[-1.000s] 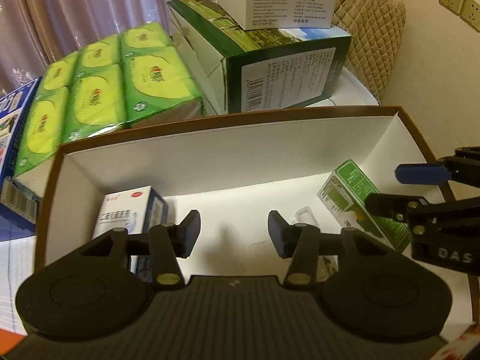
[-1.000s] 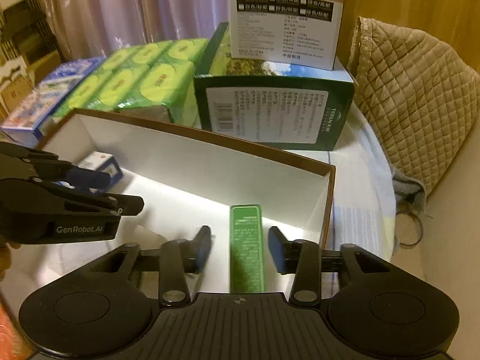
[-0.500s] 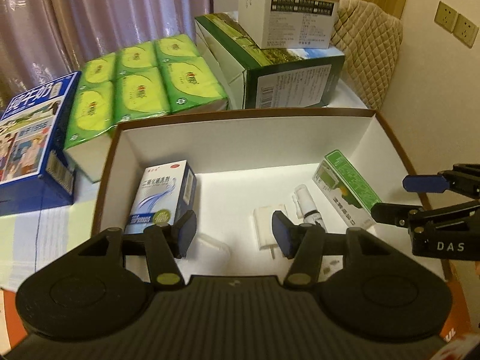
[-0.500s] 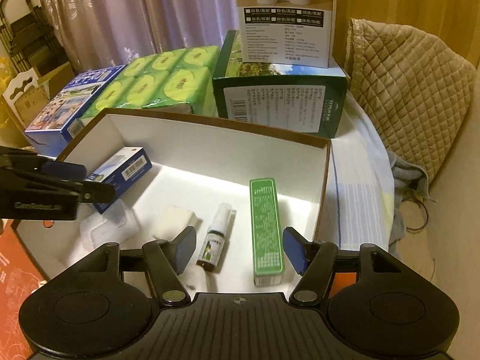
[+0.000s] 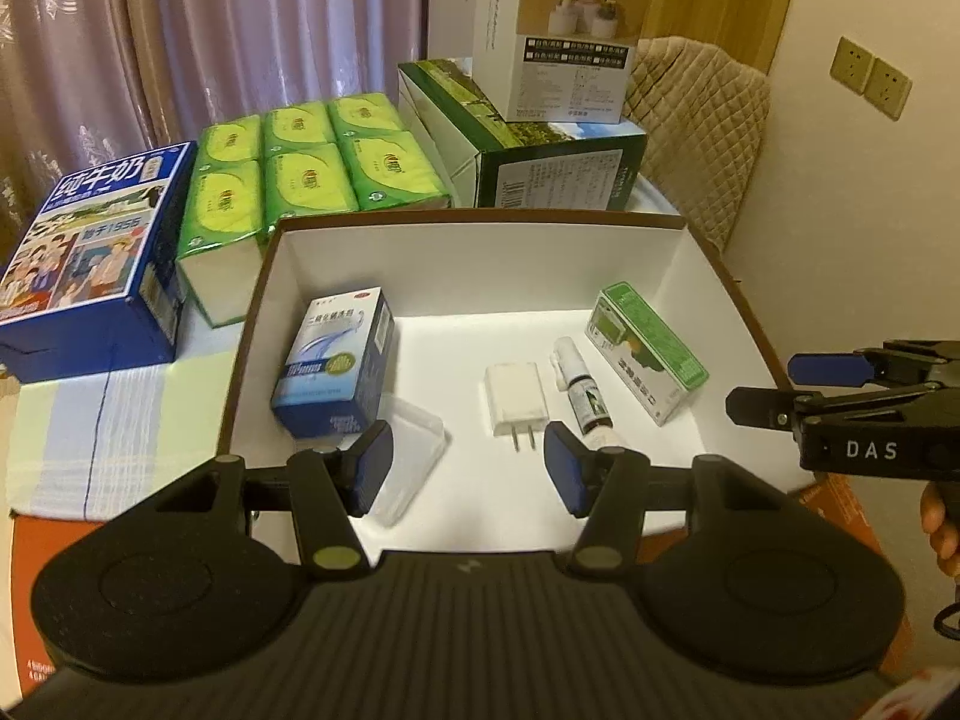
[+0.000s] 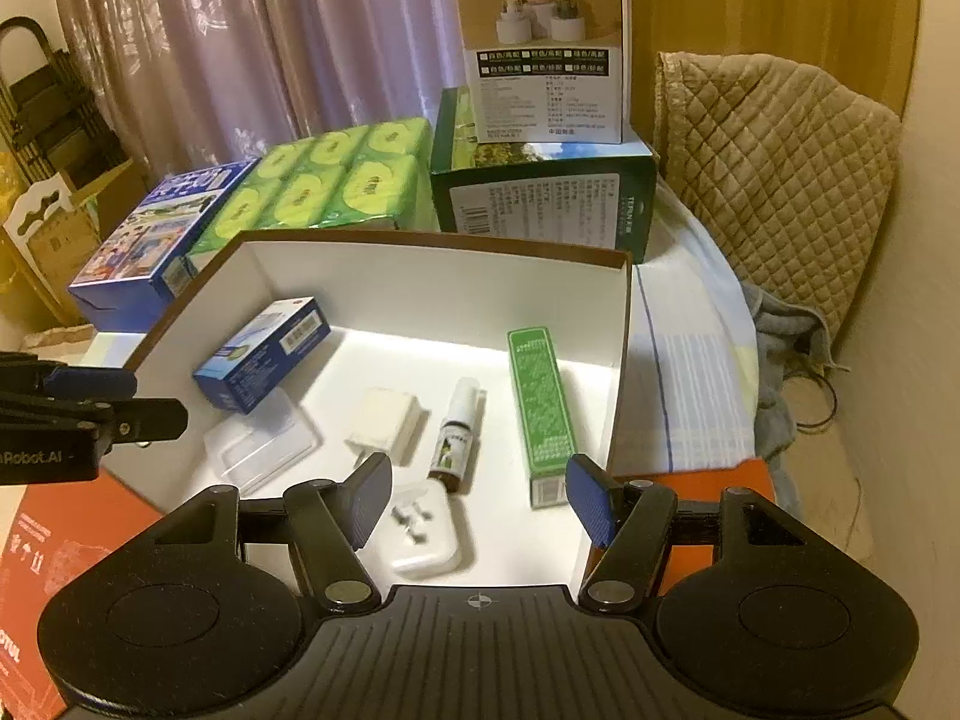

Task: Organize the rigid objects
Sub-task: 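Withdraw both tools from the box back over the table items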

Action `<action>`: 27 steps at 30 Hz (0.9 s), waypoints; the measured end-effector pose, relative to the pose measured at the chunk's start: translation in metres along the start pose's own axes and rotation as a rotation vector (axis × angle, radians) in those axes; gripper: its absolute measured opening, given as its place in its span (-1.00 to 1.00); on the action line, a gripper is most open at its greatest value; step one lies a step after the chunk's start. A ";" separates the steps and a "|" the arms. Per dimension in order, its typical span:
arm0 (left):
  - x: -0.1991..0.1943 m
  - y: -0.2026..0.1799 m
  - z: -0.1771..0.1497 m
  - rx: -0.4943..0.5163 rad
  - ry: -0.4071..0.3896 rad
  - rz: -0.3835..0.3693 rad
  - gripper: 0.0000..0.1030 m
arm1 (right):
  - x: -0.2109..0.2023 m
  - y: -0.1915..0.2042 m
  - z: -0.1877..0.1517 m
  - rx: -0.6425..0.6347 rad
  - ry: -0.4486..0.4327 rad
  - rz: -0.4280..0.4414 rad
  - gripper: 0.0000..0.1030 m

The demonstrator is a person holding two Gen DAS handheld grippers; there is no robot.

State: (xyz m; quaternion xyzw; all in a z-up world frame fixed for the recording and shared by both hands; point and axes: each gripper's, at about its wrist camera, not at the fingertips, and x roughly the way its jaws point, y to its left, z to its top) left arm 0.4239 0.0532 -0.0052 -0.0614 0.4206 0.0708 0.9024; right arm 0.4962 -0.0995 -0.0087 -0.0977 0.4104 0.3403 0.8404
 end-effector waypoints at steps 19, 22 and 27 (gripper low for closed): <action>-0.080 0.034 -0.086 -0.046 0.002 -0.013 0.00 | -0.047 0.062 -0.061 0.009 0.011 0.013 0.19; -0.088 0.038 -0.100 -0.049 0.012 -0.013 0.00 | -0.051 0.069 -0.074 0.006 0.025 0.018 0.19; -0.096 0.044 -0.119 -0.063 0.030 -0.013 0.00 | -0.057 0.080 -0.094 0.010 0.048 0.028 0.19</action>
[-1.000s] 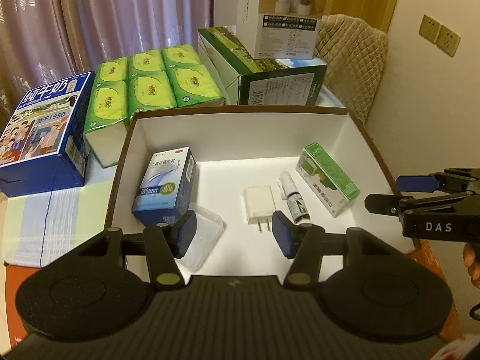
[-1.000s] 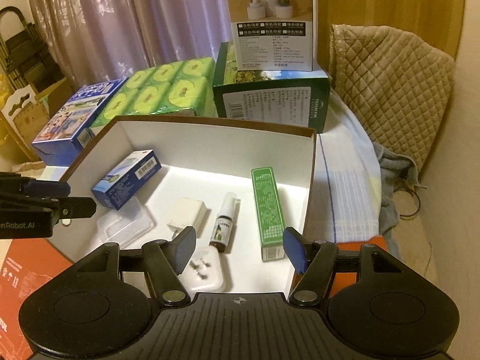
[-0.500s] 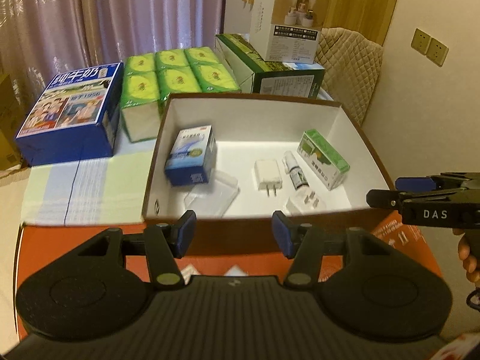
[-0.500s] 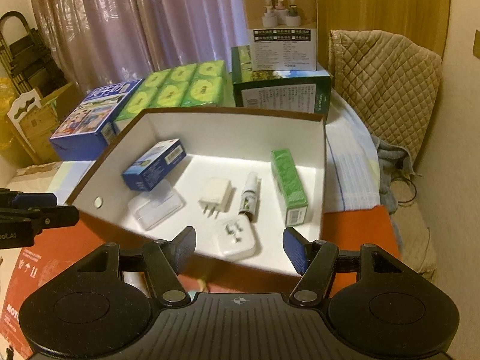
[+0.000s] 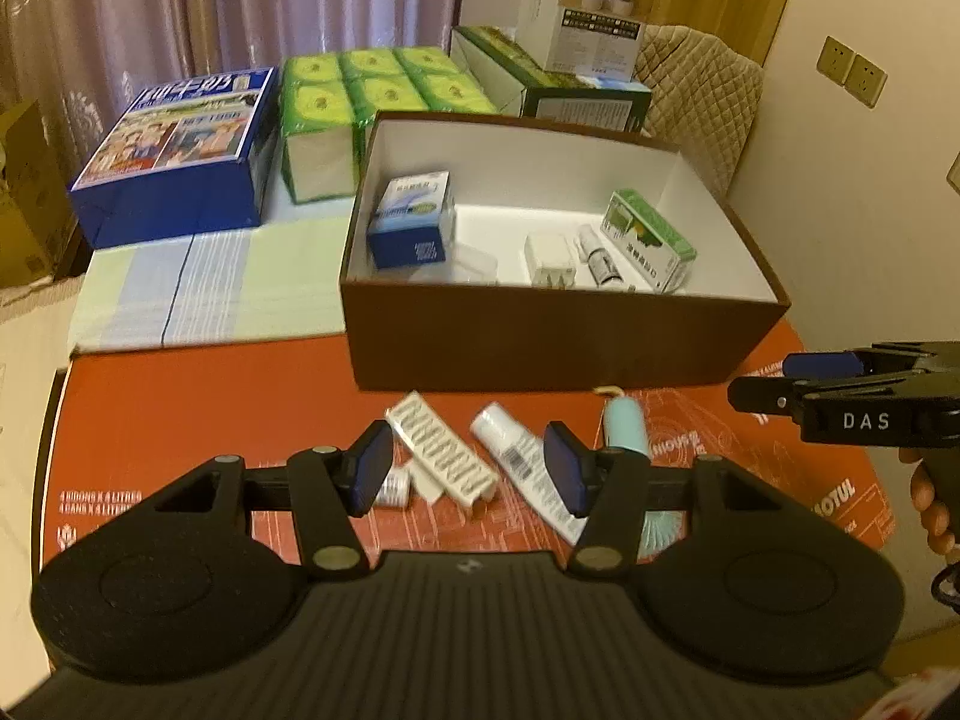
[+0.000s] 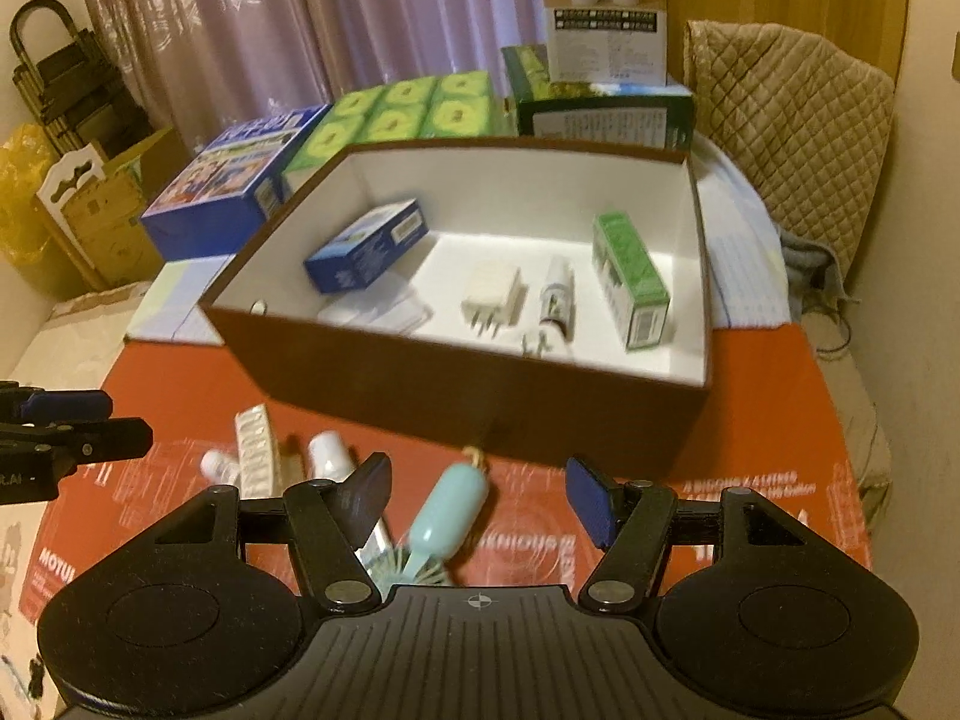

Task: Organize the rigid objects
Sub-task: 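Withdraw both tools from the box back over the table items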

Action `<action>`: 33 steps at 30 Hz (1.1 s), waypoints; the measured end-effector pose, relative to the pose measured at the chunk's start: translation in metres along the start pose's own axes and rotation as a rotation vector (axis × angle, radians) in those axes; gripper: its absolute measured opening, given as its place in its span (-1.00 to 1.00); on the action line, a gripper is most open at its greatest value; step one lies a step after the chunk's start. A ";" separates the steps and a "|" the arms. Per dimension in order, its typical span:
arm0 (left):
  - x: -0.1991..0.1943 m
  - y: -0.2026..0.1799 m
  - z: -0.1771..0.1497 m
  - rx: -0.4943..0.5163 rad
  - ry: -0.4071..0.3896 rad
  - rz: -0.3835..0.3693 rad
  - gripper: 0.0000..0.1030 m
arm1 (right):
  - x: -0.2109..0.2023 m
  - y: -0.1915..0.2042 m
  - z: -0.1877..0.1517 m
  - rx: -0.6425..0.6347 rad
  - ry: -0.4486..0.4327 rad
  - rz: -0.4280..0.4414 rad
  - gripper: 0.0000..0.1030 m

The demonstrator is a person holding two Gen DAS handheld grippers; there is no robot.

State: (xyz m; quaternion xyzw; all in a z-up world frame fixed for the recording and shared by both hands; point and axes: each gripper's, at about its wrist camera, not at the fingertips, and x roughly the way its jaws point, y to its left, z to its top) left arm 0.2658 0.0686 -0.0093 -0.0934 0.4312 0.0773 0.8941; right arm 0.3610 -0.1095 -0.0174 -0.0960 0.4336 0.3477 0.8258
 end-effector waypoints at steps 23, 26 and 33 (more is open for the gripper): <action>-0.002 0.000 -0.047 -0.030 0.082 0.009 0.00 | 0.004 0.021 -0.051 -0.007 0.083 0.041 0.19; 0.001 0.000 -0.052 -0.033 0.093 0.019 0.00 | 0.008 0.023 -0.054 -0.020 0.086 0.051 0.19; 0.008 0.002 -0.059 -0.043 0.108 0.045 0.00 | 0.022 0.026 -0.062 -0.037 0.118 0.075 0.19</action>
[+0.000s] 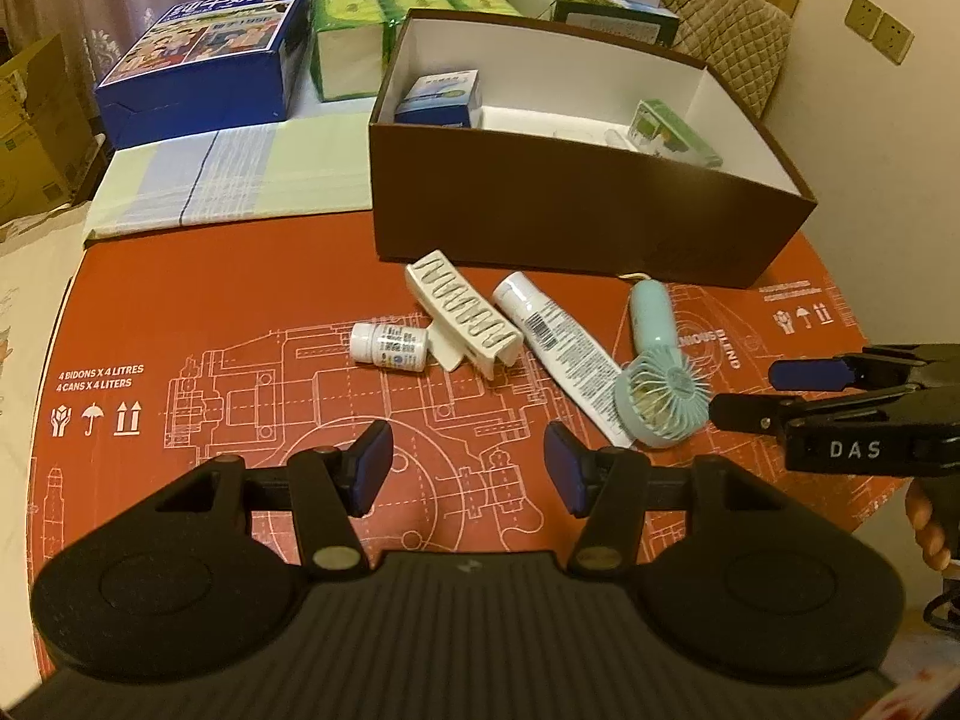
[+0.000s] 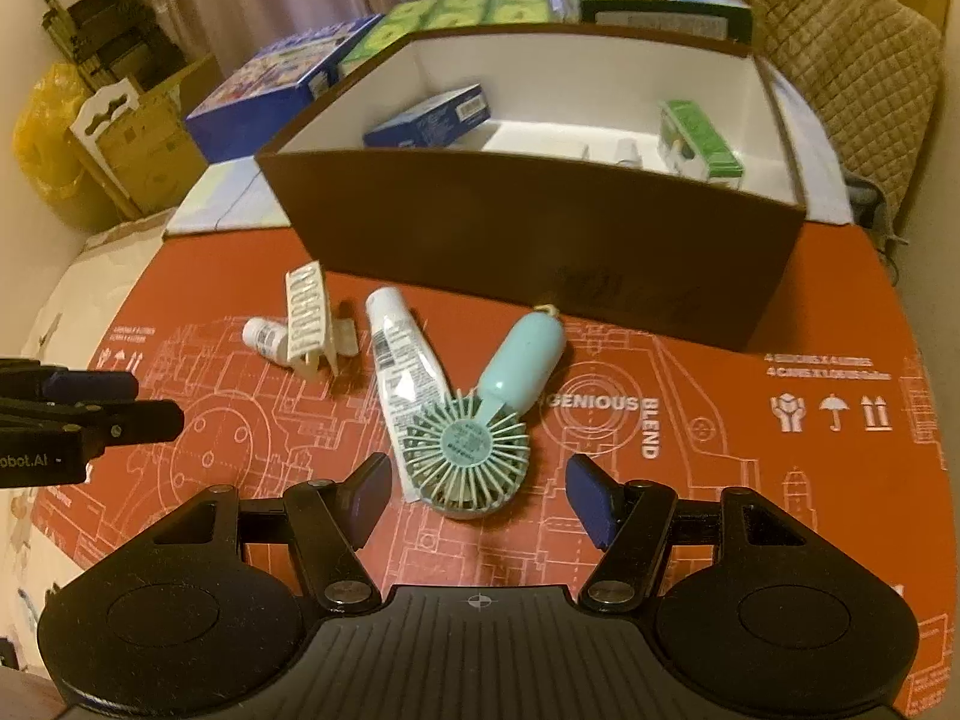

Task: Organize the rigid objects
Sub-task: 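Withdraw both tools from the box back over the table items, then grasp the mint-green fan by its head with the right tool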

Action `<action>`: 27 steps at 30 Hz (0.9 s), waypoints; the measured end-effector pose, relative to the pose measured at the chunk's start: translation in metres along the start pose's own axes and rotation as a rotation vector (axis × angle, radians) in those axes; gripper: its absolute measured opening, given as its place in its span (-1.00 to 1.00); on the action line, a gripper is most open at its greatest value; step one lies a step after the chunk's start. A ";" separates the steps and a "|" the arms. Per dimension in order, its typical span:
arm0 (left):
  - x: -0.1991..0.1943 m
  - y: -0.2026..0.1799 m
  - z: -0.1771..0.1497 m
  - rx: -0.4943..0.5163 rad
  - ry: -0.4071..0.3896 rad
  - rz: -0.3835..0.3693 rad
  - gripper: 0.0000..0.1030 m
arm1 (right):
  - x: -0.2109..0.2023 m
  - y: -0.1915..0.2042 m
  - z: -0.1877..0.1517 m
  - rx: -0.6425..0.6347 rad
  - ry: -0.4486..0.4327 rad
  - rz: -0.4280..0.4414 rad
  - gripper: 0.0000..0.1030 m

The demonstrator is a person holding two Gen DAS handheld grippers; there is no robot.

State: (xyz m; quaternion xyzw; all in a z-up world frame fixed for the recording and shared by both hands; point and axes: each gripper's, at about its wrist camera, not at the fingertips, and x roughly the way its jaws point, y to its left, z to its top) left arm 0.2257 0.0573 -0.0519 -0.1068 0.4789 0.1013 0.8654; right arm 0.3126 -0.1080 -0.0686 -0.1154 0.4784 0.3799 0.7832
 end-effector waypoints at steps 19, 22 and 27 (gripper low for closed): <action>0.024 0.015 -0.010 -0.048 0.049 0.046 0.00 | 0.072 0.002 0.007 0.000 0.064 -0.020 0.22; 0.026 0.017 -0.012 -0.052 0.056 0.049 0.00 | 0.070 0.000 0.004 -0.014 0.050 -0.005 0.18; 0.030 0.018 -0.012 -0.047 0.063 0.045 0.00 | 0.061 -0.003 -0.006 -0.086 0.038 0.002 0.17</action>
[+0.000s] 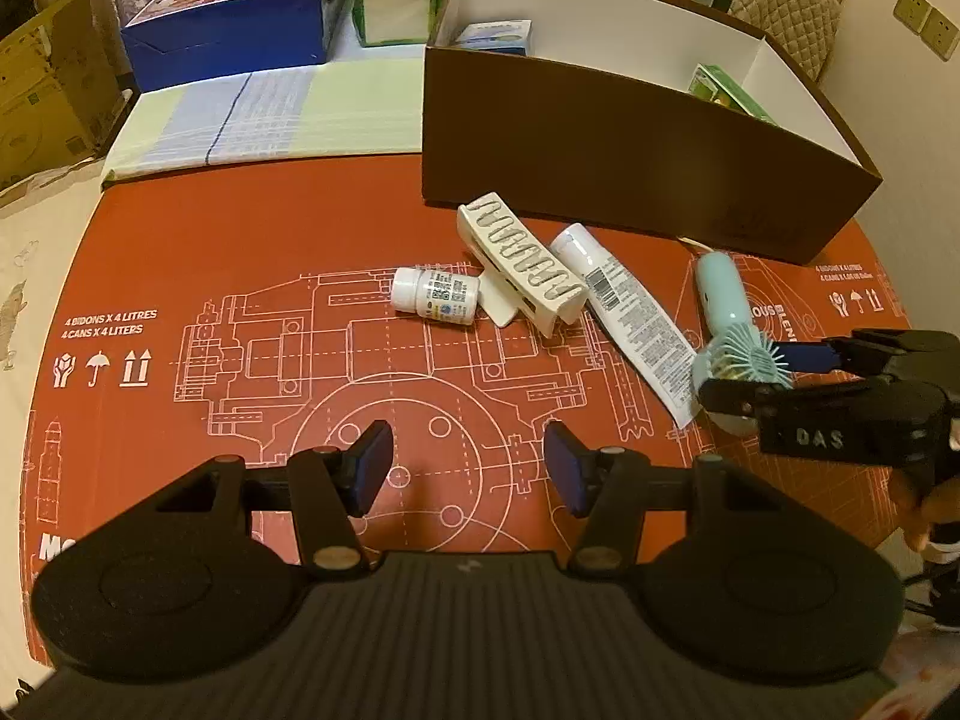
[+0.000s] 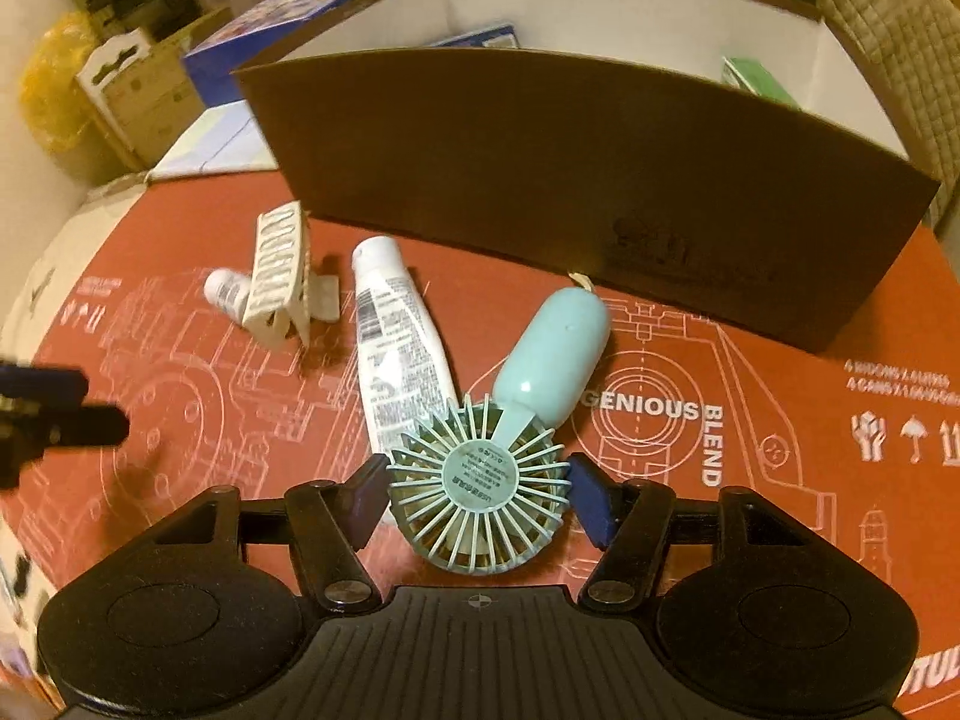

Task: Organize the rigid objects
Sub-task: 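Grasp the mint-green fan by its head with the right tool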

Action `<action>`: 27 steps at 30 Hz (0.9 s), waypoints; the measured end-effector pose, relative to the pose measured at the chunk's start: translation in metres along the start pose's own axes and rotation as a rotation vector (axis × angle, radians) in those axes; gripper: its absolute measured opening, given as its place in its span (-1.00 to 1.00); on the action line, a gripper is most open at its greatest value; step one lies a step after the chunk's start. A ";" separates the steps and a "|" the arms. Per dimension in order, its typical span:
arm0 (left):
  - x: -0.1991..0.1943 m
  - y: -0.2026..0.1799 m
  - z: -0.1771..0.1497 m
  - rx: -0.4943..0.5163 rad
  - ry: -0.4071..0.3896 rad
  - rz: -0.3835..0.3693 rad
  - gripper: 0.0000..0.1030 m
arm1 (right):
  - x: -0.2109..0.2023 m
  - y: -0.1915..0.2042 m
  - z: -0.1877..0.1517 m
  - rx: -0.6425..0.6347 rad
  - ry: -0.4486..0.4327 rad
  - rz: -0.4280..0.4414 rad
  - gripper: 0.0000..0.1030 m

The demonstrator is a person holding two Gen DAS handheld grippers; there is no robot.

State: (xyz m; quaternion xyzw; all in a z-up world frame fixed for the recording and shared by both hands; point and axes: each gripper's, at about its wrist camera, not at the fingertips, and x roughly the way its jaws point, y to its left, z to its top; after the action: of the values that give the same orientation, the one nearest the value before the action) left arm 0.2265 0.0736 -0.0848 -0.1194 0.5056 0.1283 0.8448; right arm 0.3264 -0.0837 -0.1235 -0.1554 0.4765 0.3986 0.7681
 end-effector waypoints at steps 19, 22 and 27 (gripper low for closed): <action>0.010 -0.006 0.001 0.053 0.018 -0.033 0.00 | -0.030 -0.014 -0.040 -0.108 0.059 0.001 0.16; 0.011 -0.006 0.001 0.056 0.015 -0.036 0.00 | -0.038 -0.024 -0.052 -0.087 0.063 -0.033 0.17; 0.013 -0.007 0.004 0.060 -0.005 -0.055 0.00 | -0.049 -0.051 -0.058 0.035 0.034 -0.131 0.17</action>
State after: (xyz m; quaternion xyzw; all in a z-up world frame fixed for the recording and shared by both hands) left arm 0.2383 0.0693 -0.0935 -0.1077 0.5035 0.0900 0.8525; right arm 0.3187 -0.1748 -0.1182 -0.1795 0.4854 0.3364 0.7868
